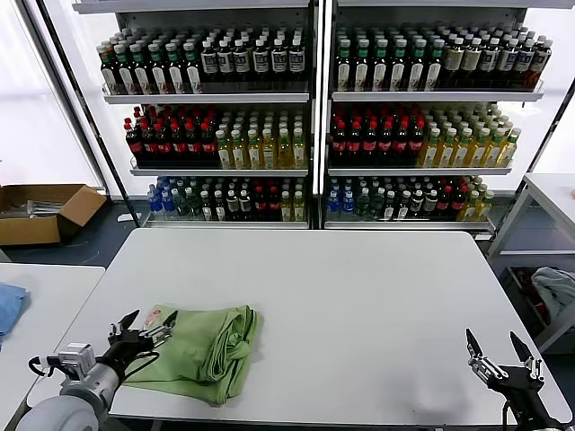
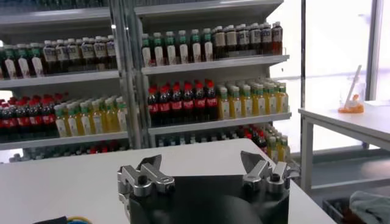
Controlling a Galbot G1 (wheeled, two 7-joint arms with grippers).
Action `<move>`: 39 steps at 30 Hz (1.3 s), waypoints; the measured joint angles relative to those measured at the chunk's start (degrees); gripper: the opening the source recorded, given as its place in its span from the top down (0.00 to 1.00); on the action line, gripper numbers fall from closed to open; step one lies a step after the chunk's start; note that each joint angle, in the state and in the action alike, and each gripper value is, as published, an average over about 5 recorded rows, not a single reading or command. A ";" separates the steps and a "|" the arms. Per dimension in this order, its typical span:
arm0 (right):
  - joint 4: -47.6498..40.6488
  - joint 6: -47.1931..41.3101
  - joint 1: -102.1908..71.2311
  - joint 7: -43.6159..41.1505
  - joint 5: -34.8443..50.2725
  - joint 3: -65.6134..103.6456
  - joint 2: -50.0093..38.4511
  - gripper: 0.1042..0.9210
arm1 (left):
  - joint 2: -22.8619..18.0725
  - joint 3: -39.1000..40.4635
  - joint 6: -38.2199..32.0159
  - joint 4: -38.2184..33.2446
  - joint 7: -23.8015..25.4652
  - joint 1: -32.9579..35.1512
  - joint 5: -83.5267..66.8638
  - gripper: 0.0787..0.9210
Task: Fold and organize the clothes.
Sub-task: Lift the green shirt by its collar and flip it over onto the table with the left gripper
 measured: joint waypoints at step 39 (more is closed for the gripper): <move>1.38 0.27 -0.21 0.00 -0.12 0.11 0.26 0.12 | -7.32 0.76 -6.41 9.43 -1.26 0.26 -1.26 0.94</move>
